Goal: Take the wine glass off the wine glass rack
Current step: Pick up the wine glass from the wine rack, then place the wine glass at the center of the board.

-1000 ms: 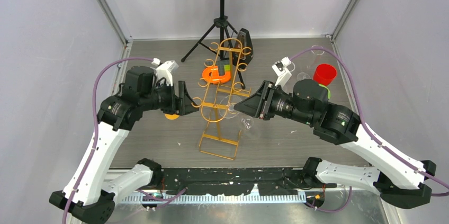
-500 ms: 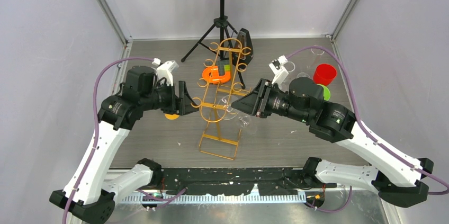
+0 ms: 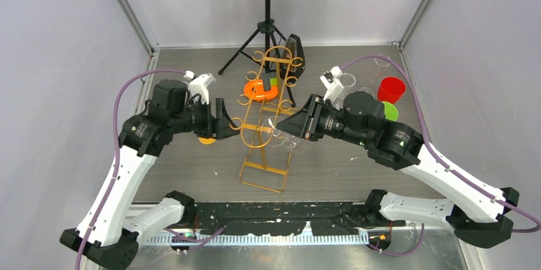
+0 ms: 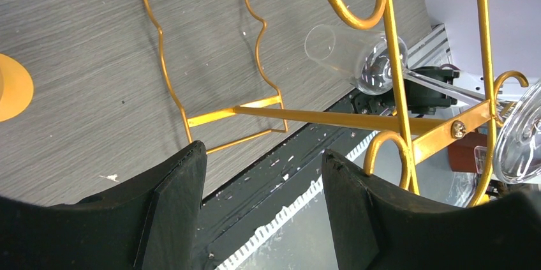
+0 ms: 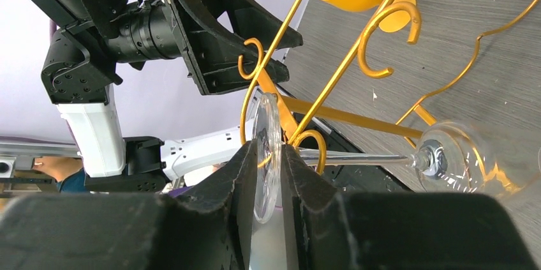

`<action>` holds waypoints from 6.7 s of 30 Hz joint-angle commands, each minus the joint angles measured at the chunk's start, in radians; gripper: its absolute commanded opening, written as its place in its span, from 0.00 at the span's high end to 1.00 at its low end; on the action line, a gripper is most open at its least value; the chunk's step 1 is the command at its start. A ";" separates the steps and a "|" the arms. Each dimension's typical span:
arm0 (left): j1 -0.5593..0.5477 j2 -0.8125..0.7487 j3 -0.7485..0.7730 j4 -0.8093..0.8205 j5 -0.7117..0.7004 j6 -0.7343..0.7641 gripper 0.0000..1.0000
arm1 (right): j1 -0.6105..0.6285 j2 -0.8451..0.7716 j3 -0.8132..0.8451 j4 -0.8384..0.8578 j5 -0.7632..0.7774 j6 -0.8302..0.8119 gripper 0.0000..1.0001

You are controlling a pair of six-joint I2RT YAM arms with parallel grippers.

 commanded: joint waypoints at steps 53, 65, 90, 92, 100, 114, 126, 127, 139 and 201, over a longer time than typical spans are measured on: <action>-0.005 -0.030 0.064 -0.025 -0.077 0.032 0.26 | -0.012 -0.287 -0.119 0.048 0.077 0.102 0.94; -0.005 -0.100 0.031 -0.098 -0.157 0.024 0.22 | -0.012 -0.332 -0.030 -0.127 -0.014 -0.084 0.94; -0.010 -0.347 -0.008 -0.040 0.088 -0.150 0.20 | -0.011 -0.048 0.573 -0.565 -0.084 -0.721 0.94; -0.010 -0.331 0.024 -0.023 0.094 -0.160 0.20 | -0.011 -0.034 0.594 -0.549 -0.087 -0.778 0.94; -0.009 -0.241 0.157 0.109 0.140 -0.276 0.18 | 0.005 0.028 0.641 -0.459 -0.130 -0.935 0.94; 0.032 -0.080 0.281 0.314 0.296 -0.431 0.18 | 0.193 0.089 0.572 -0.251 -0.125 -1.287 0.94; 0.062 -0.044 0.271 0.410 0.411 -0.488 0.18 | 0.327 0.124 0.453 -0.022 -0.106 -1.556 0.94; 0.062 -0.042 0.269 0.413 0.418 -0.489 0.18 | 0.333 0.129 0.452 -0.014 -0.102 -1.570 0.94; 0.062 -0.051 0.212 0.437 0.436 -0.482 0.18 | 0.360 0.231 0.469 0.111 -0.092 -1.616 0.94; 0.062 -0.221 0.152 0.043 0.428 0.028 1.00 | 0.380 0.181 0.602 -0.194 0.111 -1.246 0.36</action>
